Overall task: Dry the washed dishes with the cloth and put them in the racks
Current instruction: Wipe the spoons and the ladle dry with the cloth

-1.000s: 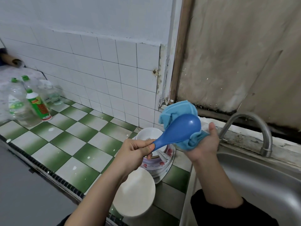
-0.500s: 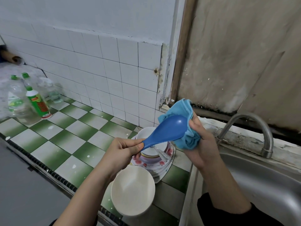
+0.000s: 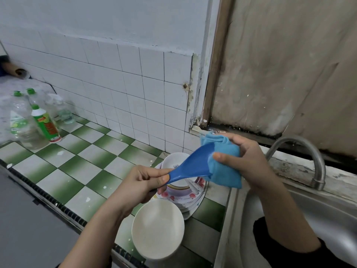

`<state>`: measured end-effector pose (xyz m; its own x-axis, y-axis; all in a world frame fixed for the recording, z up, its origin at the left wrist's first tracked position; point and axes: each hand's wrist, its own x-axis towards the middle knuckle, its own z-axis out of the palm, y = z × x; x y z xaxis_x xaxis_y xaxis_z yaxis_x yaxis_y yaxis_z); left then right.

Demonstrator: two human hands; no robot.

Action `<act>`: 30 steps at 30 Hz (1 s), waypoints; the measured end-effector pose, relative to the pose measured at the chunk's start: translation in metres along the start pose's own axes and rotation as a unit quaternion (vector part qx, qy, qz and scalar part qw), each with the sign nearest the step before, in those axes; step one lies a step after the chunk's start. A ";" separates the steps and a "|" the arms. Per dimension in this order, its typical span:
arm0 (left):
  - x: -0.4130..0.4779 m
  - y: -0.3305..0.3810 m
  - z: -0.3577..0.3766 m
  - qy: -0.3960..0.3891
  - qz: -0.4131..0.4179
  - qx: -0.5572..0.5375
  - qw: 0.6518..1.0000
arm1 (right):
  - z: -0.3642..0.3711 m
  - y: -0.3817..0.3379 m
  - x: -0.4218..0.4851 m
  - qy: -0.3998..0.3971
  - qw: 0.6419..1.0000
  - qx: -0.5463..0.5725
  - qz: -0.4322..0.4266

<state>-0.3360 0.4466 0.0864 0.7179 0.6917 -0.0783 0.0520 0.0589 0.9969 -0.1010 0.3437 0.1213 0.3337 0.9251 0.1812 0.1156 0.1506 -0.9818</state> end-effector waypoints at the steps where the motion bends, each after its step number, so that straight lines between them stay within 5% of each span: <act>1: 0.001 0.001 0.003 -0.003 0.014 0.008 1.000 | 0.006 -0.001 0.001 0.042 0.999 0.015 -0.006; 11: 0.010 -0.009 0.019 0.069 0.083 0.102 0.989 | 0.024 0.028 0.010 0.274 0.955 -0.108 -0.034; 15: 0.009 -0.007 0.037 0.092 0.096 0.107 0.985 | 0.034 0.024 0.015 0.402 0.916 0.001 0.001; 21: 0.004 0.007 0.017 0.087 0.097 0.150 0.980 | 0.019 0.016 0.009 0.097 0.995 0.008 0.006; 30: -0.003 0.031 -0.005 0.050 0.084 0.209 0.973 | 0.009 -0.002 0.017 0.077 0.928 -0.351 -0.096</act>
<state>-0.3403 0.4502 0.1176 0.6712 0.7336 0.1063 0.2325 -0.3445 0.9095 -0.1045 0.3622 0.1254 0.3662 0.8361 0.4084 0.7508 -0.0062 -0.6605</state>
